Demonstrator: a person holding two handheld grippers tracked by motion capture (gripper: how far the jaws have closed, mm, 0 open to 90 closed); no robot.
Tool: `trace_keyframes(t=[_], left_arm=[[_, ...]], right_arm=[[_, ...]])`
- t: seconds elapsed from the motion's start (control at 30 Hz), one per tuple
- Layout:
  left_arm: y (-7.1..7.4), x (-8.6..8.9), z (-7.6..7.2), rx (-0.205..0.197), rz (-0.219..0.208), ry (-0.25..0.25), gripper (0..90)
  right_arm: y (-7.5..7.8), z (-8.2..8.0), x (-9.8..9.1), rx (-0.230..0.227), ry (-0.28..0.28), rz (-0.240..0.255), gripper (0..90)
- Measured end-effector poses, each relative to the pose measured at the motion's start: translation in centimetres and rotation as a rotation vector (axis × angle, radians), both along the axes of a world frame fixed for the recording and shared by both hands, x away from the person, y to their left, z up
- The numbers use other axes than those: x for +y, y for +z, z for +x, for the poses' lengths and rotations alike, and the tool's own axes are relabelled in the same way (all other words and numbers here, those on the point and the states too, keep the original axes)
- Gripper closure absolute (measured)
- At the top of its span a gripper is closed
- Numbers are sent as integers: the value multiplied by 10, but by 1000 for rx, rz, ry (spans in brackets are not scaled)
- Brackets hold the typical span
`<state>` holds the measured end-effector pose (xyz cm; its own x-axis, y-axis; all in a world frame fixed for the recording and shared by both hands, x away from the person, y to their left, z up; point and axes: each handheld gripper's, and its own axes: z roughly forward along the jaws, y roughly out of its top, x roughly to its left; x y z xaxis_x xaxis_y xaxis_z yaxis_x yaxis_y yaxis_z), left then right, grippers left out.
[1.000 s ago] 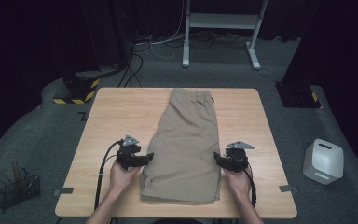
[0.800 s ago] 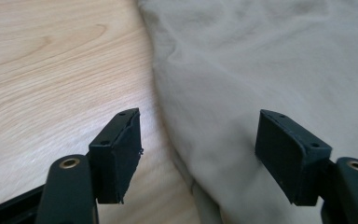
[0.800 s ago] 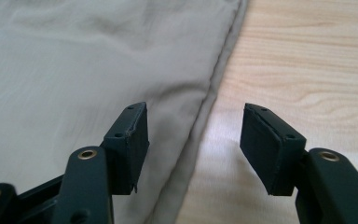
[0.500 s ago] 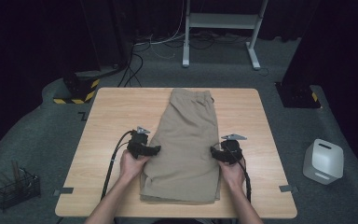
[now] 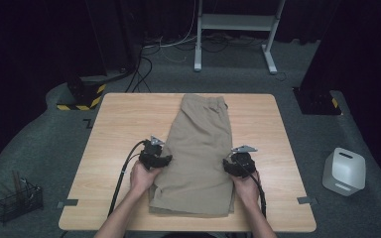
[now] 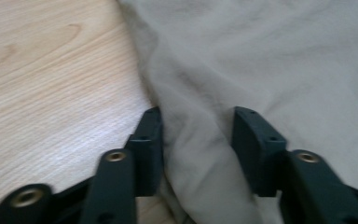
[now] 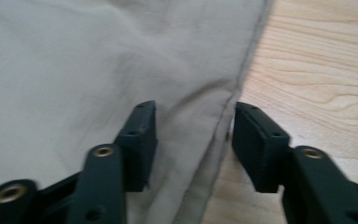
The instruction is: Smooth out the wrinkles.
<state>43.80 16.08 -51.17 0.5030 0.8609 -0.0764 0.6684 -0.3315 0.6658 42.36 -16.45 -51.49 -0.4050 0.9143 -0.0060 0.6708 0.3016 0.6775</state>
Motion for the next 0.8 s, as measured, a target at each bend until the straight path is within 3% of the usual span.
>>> trace_keyframes(t=[0.2,0.23,0.27,0.43,0.63,0.8], left_arm=[[-1,0,-5,0,-35,-26,700],[-1,0,-6,5,-44,-35,754],[-1,0,-7,14,-48,-48,754],[2,1,-14,34,-31,-105,821],[2,6,-20,67,-66,-140,835],[2,11,-27,61,-86,-146,842]], right_arm=[[1,-5,1,3,33,6,684],[1,-5,1,7,43,12,744],[1,-5,1,7,43,12,744],[2,-4,-5,34,77,40,853],[5,-1,-6,62,104,35,874],[6,-1,-7,71,133,35,878]])
